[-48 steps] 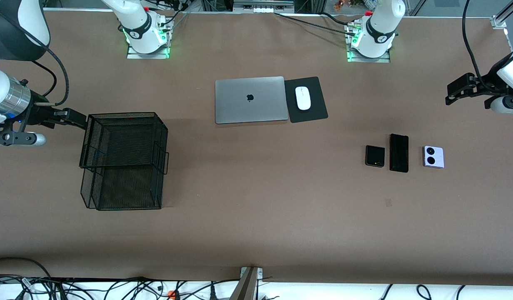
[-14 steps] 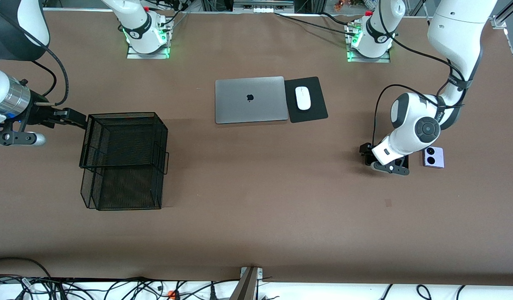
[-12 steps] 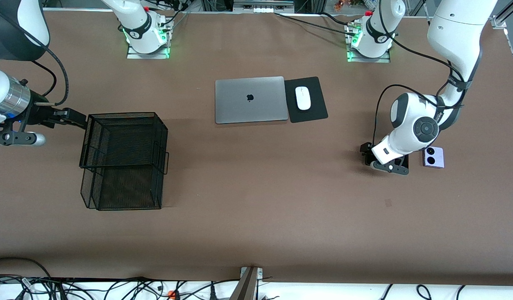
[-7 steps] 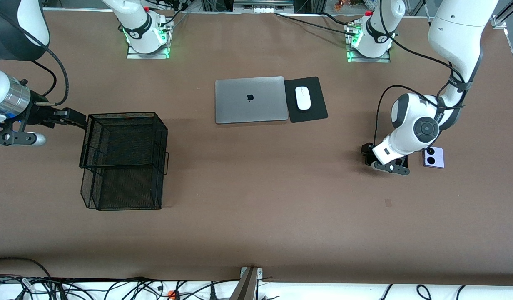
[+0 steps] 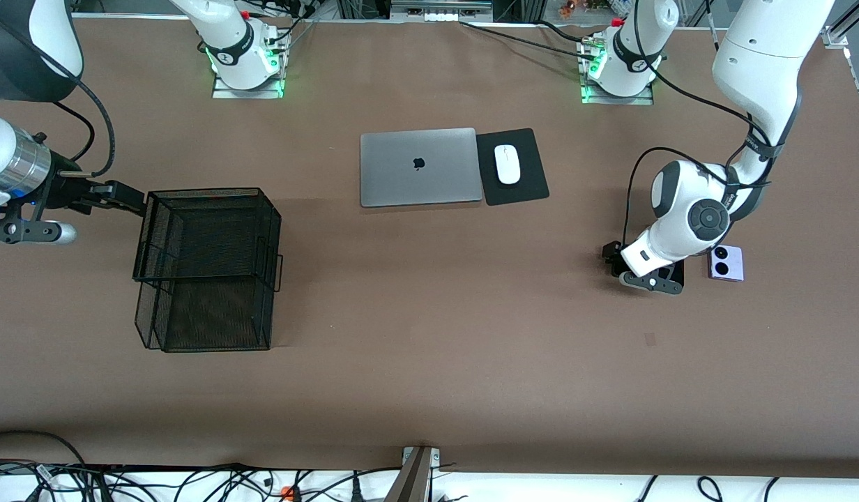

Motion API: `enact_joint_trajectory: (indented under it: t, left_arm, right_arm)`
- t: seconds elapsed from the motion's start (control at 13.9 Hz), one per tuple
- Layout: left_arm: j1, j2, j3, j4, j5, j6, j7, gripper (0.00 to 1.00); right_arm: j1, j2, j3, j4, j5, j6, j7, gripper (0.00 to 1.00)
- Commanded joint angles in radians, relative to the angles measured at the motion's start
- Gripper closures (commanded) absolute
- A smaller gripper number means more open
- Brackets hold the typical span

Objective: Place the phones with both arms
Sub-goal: 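Grasp the small black flip phone with the left gripper and lift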

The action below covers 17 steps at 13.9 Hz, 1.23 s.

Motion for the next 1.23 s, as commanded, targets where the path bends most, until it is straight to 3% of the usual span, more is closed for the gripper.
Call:
enact_joint_trajectory:
  t: [0.0, 0.07, 0.14, 0.29, 0.51, 0.94, 1.15]
  left_arm:
    - [0.006, 0.027, 0.008, 0.000, 0.022, 0.038, -0.007, 0.19]
    - [0.014, 0.029, 0.008, 0.003, 0.022, 0.038, -0.011, 0.48]
    - [0.018, 0.032, 0.008, 0.006, 0.022, 0.037, -0.011, 0.70]
    - [0.020, 0.034, 0.008, 0.011, 0.022, 0.035, -0.013, 0.97]
    - [0.018, 0.027, 0.008, 0.035, 0.020, 0.018, -0.019, 1.00]
    - [0.000, 0.015, -0.037, 0.247, 0.020, -0.302, -0.135, 1.00]
    - [-0.072, 0.032, -0.058, 0.306, 0.019, -0.305, -0.290, 1.00]
  right_arm:
    - [-0.013, 0.002, 0.007, 0.014, 0.006, -0.016, -0.013, 0.00]
    - [-0.013, 0.002, 0.007, 0.014, 0.006, -0.016, -0.013, 0.00]
    - [-0.013, 0.002, 0.007, 0.014, 0.006, -0.016, -0.013, 0.00]
    - [-0.013, 0.002, 0.007, 0.014, 0.006, -0.018, -0.013, 0.00]
    - [-0.013, 0.002, 0.007, 0.014, 0.006, -0.016, -0.013, 0.00]
    - [-0.013, 0.002, 0.007, 0.014, 0.006, -0.016, -0.013, 0.00]
    - [-0.013, 0.002, 0.007, 0.014, 0.006, -0.016, -0.014, 0.00]
